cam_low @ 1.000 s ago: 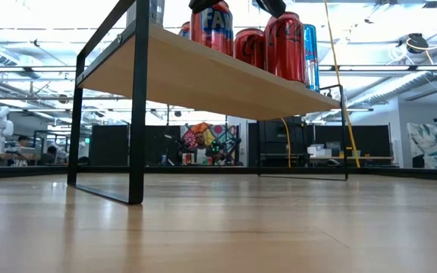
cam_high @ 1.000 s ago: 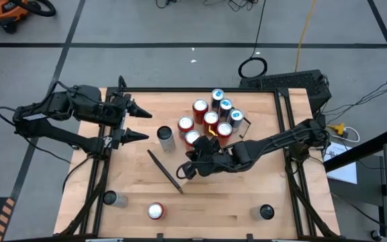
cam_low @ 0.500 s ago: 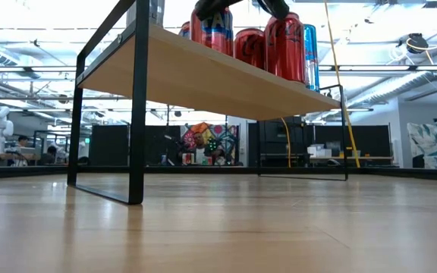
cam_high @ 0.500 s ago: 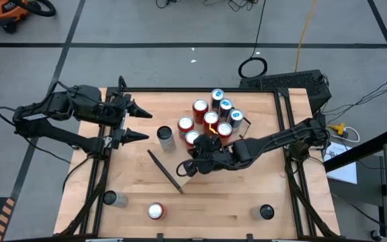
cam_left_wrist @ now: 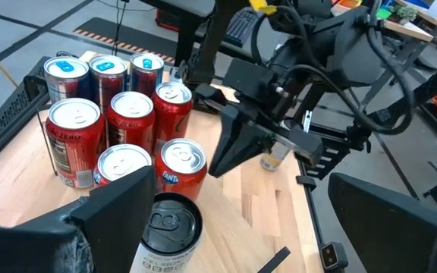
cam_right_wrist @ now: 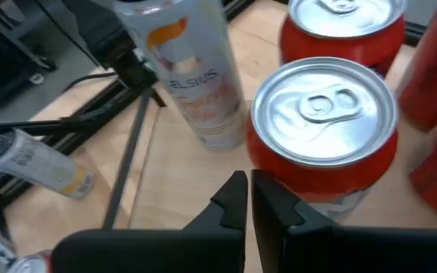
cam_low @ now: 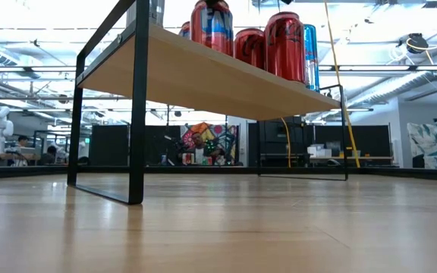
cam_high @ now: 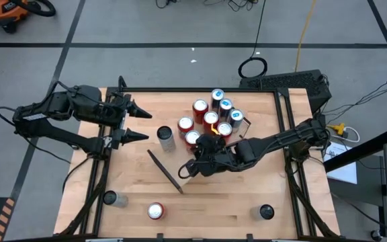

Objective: Place canned beverage on shelf
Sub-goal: Put the orange soda can on the shelf

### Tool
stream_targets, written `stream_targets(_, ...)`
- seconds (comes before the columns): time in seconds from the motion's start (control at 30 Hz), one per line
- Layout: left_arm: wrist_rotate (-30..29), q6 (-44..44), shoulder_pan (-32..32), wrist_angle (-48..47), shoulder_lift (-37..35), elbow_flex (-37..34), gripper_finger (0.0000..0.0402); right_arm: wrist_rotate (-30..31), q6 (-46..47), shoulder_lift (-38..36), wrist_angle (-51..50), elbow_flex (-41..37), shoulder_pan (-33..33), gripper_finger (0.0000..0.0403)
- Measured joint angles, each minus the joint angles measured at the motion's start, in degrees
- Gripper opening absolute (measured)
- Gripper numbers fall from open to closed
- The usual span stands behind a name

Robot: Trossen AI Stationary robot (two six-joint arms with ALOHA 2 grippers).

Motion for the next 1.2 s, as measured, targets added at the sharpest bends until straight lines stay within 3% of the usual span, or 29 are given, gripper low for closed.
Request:
stream_targets(0.47, 0.0, 0.0, 0.02, 0.01, 0.0, 0.0, 0.0393, -0.06, -0.63, 0.01, -0.27, 0.09, -0.21, 0.0)
stream_targets(0.77, 5.12, -7.38, -0.89, -9.67, -0.27, -0.02, 0.0393, -6.75, -3.7, 0.11, -5.67, 7.79, 1.22, 0.0)
stream_targets(0.97, 5.5, -16.16, -10.25, -11.28, 0.27, -0.02, 0.0393, -14.63, -11.1, 0.04, -16.13, 16.81, 1.28, 0.0)
stream_targets(1.2, -0.17, -22.56, -25.39, -11.37, 6.2, -0.02, 0.0393, -23.01, -20.56, 0.09, -25.15, 24.97, 1.24, 0.0)
